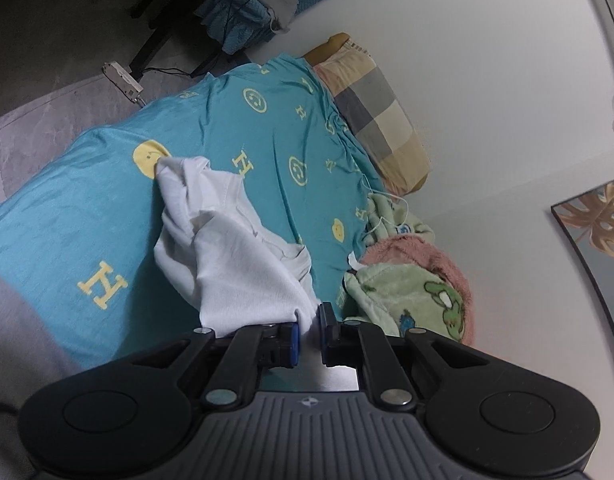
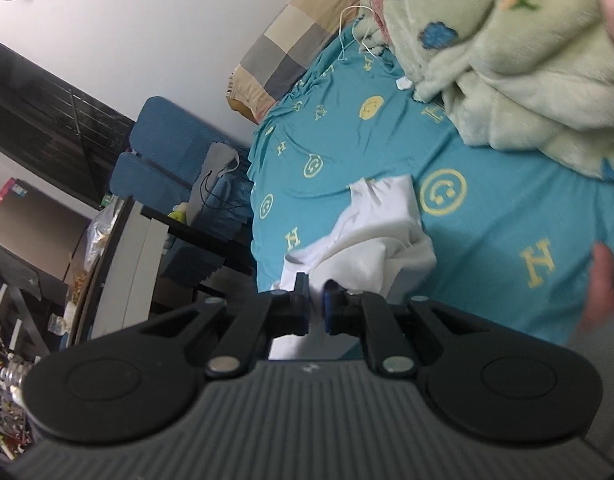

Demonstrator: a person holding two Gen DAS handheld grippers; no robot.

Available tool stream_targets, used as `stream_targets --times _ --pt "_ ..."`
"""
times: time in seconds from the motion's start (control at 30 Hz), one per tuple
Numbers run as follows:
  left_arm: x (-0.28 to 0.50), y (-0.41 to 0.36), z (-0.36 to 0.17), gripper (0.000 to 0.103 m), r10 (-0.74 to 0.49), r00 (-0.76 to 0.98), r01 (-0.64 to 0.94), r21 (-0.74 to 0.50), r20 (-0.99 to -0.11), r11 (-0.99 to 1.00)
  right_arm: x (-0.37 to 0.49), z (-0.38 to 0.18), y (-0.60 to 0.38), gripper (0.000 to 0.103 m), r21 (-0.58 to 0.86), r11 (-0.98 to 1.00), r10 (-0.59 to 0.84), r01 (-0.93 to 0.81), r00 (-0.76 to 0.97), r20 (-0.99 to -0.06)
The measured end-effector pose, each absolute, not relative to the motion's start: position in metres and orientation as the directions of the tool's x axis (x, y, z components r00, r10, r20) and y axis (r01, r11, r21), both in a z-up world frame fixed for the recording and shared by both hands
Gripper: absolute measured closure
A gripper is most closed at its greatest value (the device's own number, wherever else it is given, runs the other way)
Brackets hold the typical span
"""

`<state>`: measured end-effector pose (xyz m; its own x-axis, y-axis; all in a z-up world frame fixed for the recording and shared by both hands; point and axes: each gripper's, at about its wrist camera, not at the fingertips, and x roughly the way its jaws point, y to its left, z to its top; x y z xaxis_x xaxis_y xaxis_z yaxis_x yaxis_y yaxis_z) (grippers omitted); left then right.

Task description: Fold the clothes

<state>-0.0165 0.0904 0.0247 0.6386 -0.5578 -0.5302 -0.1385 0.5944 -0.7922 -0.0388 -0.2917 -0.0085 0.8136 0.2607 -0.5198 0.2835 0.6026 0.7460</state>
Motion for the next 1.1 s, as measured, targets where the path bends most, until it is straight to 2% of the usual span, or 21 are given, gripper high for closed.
stream_targets --times 0.27,0.53,0.77,0.93,0.97,1.0,1.03,1.07,1.1 --pt "0.107 0.077 -0.003 0.092 -0.507 0.644 -0.22 -0.773 -0.573 0.595 0.08 -0.032 -0.301 0.093 0.735 0.588 0.258 0.337 0.783 -0.566" --pt "0.236 0.058 -0.087 0.092 -0.468 0.59 -0.252 -0.701 -0.658 0.667 0.157 -0.092 -0.309 0.092 0.693 0.605 0.261 0.392 0.725 -0.637" --pt "0.275 0.049 -0.134 0.09 -0.467 0.551 -0.202 -0.654 -0.692 0.729 0.206 -0.143 -0.317 0.091 0.661 0.617 0.272 0.427 0.673 -0.688" --pt "0.271 0.042 -0.131 0.088 -0.445 0.571 -0.123 -0.608 -0.69 0.785 0.218 -0.151 -0.312 0.088 0.626 0.68 0.266 0.381 0.668 -0.695" --pt "0.267 0.039 -0.127 0.085 -0.436 0.58 -0.097 -0.59 -0.688 0.802 0.217 -0.149 -0.309 0.086 0.613 0.704 0.26 0.359 0.673 -0.693" --pt "0.264 0.037 -0.123 0.076 -0.426 0.591 -0.07 -0.57 -0.685 0.819 0.215 -0.148 -0.306 0.082 0.603 0.726 0.257 0.331 0.683 -0.684" --pt "0.26 0.033 -0.118 0.068 -0.415 0.601 -0.037 -0.542 -0.683 0.839 0.213 -0.146 -0.303 0.07 0.6 0.742 0.26 0.3 0.696 -0.67" --pt "0.256 0.028 -0.112 0.053 -0.397 0.615 -0.002 -0.506 -0.681 0.863 0.21 -0.145 -0.301 0.055 0.598 0.755 0.265 0.269 0.709 -0.653" --pt "0.251 0.022 -0.107 0.043 -0.378 0.632 0.032 -0.465 -0.676 0.885 0.208 -0.144 -0.299 0.047 0.598 0.764 0.268 0.242 0.724 -0.636"
